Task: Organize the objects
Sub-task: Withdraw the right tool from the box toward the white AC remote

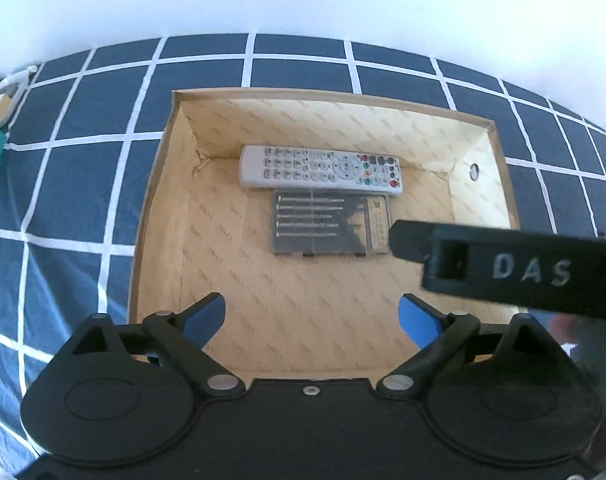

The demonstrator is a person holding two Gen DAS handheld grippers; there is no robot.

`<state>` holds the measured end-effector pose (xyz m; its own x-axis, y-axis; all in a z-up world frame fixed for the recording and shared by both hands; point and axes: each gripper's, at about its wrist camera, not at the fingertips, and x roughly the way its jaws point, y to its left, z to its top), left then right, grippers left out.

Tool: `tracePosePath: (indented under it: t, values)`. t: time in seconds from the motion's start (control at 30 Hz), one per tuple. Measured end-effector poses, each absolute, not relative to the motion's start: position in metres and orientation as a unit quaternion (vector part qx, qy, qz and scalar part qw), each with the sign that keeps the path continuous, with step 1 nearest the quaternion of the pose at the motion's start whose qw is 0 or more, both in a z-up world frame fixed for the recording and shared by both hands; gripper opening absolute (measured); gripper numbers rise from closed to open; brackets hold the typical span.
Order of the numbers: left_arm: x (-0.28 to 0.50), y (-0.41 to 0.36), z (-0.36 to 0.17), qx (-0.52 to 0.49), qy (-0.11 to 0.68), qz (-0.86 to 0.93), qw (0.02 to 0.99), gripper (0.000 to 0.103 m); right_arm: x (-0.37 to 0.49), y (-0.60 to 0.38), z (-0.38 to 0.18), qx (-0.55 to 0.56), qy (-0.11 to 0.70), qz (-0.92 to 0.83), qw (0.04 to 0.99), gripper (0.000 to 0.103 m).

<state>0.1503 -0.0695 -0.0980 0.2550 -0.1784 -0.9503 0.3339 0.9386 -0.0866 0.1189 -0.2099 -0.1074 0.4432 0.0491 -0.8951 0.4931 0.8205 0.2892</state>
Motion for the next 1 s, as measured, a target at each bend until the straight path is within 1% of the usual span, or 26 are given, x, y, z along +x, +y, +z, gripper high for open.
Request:
tracePosePath:
  t: [0.03,0.07,0.1,0.4,0.73,1.0]
  values:
    - [0.146,-0.069,-0.095,0.067,0.586,-0.163,0.791,0.095,0.113,-0.209,-0.104,0.267,0.506,-0.141,0.808,0.099]
    - [0.140,-0.068,-0.093,0.068,0.584,-0.163,0.792,0.095,0.108,-0.208,-0.100,0.268,0.503,-0.142,0.810,0.103]
    - [0.135,-0.067,-0.090,0.069,0.582,-0.162,0.794,0.096,0.102,-0.208,-0.096,0.268,0.499,-0.145,0.811,0.103]
    - [0.096,-0.068,-0.076,0.084,0.572,-0.161,0.800,0.103,0.056,-0.203,-0.077,0.265,0.487,-0.163,0.816,0.103]
    - [0.059,-0.072,-0.077,0.084,0.577,-0.159,0.797,0.103,0.011,-0.198,-0.072,0.268,0.485,-0.181,0.812,0.103]
    - [0.032,-0.083,-0.085,0.083,0.583,-0.167,0.791,0.103,-0.023,-0.201,-0.078,0.270,0.491,-0.198,0.805,0.103]
